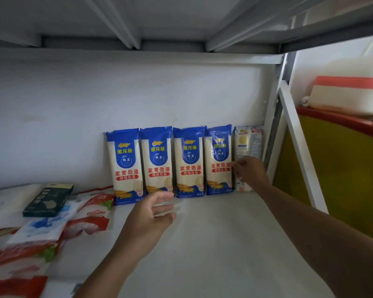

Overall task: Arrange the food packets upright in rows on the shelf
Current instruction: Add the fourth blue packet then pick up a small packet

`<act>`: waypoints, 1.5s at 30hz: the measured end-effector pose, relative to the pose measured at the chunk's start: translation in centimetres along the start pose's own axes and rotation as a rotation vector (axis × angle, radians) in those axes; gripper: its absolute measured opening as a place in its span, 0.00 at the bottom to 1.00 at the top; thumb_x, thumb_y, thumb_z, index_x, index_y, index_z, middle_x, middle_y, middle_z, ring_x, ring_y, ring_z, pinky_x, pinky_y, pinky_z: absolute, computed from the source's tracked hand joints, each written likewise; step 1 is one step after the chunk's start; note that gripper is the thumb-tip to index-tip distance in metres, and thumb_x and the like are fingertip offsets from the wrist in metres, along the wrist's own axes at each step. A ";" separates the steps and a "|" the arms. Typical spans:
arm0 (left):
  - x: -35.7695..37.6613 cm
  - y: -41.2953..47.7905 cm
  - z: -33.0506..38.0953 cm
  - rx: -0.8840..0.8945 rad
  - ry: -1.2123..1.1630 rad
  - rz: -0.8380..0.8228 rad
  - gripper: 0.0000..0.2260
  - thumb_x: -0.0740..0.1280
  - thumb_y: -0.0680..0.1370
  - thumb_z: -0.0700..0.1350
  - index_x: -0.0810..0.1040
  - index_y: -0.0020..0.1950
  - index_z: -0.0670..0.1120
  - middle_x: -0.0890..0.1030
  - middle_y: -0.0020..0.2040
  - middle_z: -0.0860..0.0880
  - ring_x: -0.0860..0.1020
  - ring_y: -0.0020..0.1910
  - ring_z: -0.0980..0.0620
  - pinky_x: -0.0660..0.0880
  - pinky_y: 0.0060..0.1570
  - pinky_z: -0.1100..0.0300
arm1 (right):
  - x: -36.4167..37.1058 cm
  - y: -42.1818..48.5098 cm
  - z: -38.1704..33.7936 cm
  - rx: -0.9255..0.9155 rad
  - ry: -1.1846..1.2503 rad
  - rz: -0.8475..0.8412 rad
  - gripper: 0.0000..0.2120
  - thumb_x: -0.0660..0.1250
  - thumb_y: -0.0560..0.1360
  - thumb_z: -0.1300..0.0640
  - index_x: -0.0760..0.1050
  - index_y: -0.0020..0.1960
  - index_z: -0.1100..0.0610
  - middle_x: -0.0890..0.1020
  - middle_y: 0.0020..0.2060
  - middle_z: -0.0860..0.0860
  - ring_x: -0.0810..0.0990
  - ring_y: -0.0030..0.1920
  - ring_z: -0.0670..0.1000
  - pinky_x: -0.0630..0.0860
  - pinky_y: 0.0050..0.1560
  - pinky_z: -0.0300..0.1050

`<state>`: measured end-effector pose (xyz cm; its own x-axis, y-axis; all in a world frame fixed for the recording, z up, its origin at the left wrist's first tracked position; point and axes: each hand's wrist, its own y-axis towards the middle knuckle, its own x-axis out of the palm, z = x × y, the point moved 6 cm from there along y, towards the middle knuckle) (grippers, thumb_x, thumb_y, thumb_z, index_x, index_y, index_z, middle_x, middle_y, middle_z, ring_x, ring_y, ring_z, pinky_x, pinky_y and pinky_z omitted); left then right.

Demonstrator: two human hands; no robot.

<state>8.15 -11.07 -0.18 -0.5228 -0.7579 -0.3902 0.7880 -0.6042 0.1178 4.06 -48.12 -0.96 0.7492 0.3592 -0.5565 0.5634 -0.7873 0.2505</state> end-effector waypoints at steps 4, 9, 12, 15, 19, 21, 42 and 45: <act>0.2 -0.2 0.2 0.003 -0.002 -0.015 0.17 0.73 0.78 0.42 0.78 0.63 0.60 0.81 0.61 0.64 0.80 0.59 0.65 0.75 0.54 0.66 | -2.2 0.2 1.3 0.053 0.010 0.220 0.13 0.75 0.76 0.54 0.74 0.55 0.56 0.81 0.52 0.53 0.81 0.52 0.54 0.78 0.48 0.47; 0.2 -0.1 0.2 0.000 -0.010 -0.006 0.17 0.73 0.78 0.42 0.79 0.63 0.59 0.81 0.61 0.64 0.80 0.59 0.65 0.76 0.56 0.64 | -2.1 0.7 2.3 0.194 0.017 0.294 0.42 0.81 0.69 0.53 0.61 0.73 0.59 0.66 0.72 0.61 0.65 0.74 0.63 0.69 0.71 0.61; 0.0 0.0 0.2 0.002 -0.006 0.003 0.17 0.73 0.78 0.42 0.78 0.64 0.58 0.81 0.61 0.64 0.80 0.59 0.65 0.77 0.57 0.62 | -1.2 0.5 2.4 0.230 0.024 0.273 0.48 0.82 0.68 0.52 0.56 0.76 0.60 0.63 0.75 0.62 0.61 0.76 0.64 0.66 0.73 0.62; 0.0 0.0 0.3 -0.005 0.008 0.004 0.18 0.72 0.79 0.42 0.78 0.66 0.57 0.80 0.62 0.63 0.80 0.60 0.65 0.77 0.62 0.57 | -0.7 0.9 2.9 0.246 0.022 0.247 0.47 0.82 0.67 0.50 0.58 0.75 0.60 0.68 0.72 0.60 0.66 0.74 0.63 0.71 0.71 0.64; -0.1 -0.3 0.3 -0.004 0.031 -0.005 0.18 0.72 0.79 0.42 0.77 0.66 0.58 0.80 0.63 0.63 0.79 0.61 0.63 0.77 0.66 0.54 | -1.3 0.8 2.9 0.230 -0.010 0.211 0.39 0.82 0.67 0.53 0.65 0.69 0.60 0.76 0.65 0.59 0.78 0.66 0.63 0.81 0.59 0.62; -0.2 -0.7 0.5 0.006 0.036 -0.009 0.18 0.72 0.79 0.42 0.77 0.66 0.58 0.80 0.63 0.63 0.79 0.61 0.63 0.77 0.65 0.55 | -1.9 0.0 2.7 0.213 -0.026 0.201 0.34 0.81 0.68 0.56 0.68 0.67 0.61 0.79 0.63 0.60 0.81 0.63 0.63 0.83 0.56 0.60; 3.4 -6.4 2.2 -0.038 0.224 -0.270 0.22 0.64 0.83 0.44 0.67 0.77 0.51 0.76 0.72 0.54 0.76 0.66 0.53 0.73 0.67 0.55 | -2.0 -21.7 -4.4 0.184 0.233 -0.135 0.26 0.83 0.66 0.56 0.75 0.59 0.53 0.84 0.51 0.48 0.85 0.49 0.50 0.84 0.55 0.56; 3.8 -6.2 2.0 -0.075 0.182 -0.240 0.23 0.63 0.84 0.46 0.64 0.79 0.52 0.76 0.73 0.53 0.76 0.67 0.51 0.74 0.69 0.50 | -0.8 -23.5 -5.8 0.146 0.273 -0.201 0.25 0.83 0.66 0.56 0.75 0.58 0.52 0.83 0.46 0.44 0.85 0.48 0.49 0.84 0.54 0.55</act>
<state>0.65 -10.74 -0.55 -0.6357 -0.5347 -0.5567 0.6741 -0.7359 -0.0629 -7.76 -26.97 -1.83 0.7052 0.6188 -0.3461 0.6678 -0.7437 0.0312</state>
